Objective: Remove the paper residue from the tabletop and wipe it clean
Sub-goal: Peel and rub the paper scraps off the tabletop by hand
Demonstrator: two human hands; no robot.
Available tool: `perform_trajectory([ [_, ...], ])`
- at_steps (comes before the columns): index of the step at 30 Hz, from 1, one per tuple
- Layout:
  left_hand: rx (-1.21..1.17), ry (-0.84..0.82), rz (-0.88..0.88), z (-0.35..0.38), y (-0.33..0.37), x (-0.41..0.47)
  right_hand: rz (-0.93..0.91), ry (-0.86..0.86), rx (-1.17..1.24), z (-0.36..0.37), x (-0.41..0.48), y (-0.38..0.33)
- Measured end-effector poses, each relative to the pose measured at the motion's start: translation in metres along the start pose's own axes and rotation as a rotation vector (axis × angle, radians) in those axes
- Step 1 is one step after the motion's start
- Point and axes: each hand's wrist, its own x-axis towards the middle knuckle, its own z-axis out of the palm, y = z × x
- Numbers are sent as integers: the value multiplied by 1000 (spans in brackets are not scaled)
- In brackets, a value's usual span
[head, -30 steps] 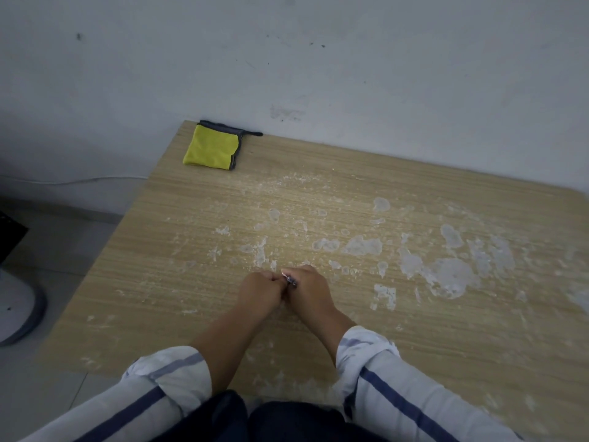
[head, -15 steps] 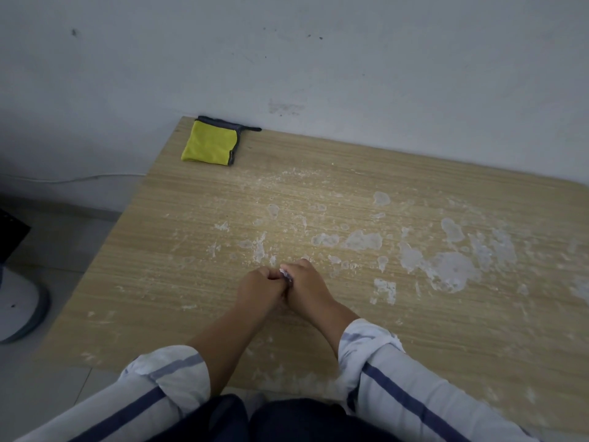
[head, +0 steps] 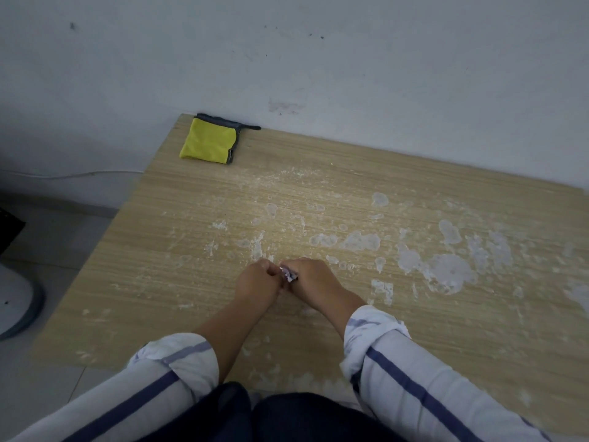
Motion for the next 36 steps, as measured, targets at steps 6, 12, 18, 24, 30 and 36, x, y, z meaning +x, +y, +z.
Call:
perform_trajectory([
  [6,-66,-11,-20,-2,0,1,-67,26,-16,7,1,5],
  [12,-31,-91,38,-5,-7,-4,-2,36,61,13,6,8],
  [18,128,-79,63,-3,3,0,-72,25,-66,7,3,7],
  [24,69,-100,-30,-5,13,7,-137,100,-233,4,2,13],
  [30,93,-108,-48,-3,14,12,-92,137,-130,22,2,13],
  [36,-70,-184,-101,-7,12,18,-17,172,-41,15,1,7],
])
